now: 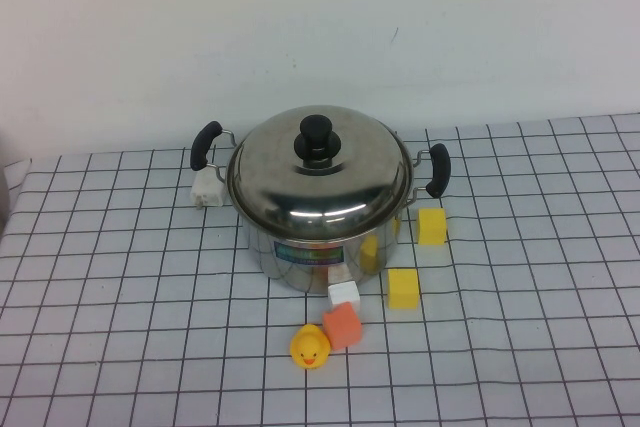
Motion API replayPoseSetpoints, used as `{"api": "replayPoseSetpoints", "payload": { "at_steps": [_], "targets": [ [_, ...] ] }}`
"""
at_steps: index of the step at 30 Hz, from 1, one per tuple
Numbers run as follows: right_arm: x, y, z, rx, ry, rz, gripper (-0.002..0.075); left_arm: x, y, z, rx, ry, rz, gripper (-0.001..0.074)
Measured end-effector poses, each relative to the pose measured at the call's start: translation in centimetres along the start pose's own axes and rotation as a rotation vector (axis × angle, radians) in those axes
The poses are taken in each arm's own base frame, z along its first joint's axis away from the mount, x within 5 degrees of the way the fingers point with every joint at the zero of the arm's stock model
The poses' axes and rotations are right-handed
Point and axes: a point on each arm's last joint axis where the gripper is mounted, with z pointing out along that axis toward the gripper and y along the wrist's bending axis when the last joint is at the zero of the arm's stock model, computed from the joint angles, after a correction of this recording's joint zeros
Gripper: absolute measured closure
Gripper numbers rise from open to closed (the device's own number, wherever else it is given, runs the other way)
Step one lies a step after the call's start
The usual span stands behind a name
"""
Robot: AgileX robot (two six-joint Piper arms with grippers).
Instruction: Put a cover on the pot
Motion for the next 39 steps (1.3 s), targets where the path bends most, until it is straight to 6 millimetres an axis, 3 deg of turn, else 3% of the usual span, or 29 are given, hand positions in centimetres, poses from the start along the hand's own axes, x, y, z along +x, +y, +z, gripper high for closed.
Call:
{"api": "replayPoseSetpoints", "payload": {
  "at_steps": [11,39],
  "targets": [
    [0.00,0.00,0.00,0.000,0.000,0.000,0.0717,0.04,-0.04,0.00,0.005,0.004,0.197,0.0735],
    [0.00,0.00,0.00,0.000,0.000,0.000,0.0717,0.06,-0.14,-0.02,0.015,0.009,0.218,0.0735]
  ]
}}
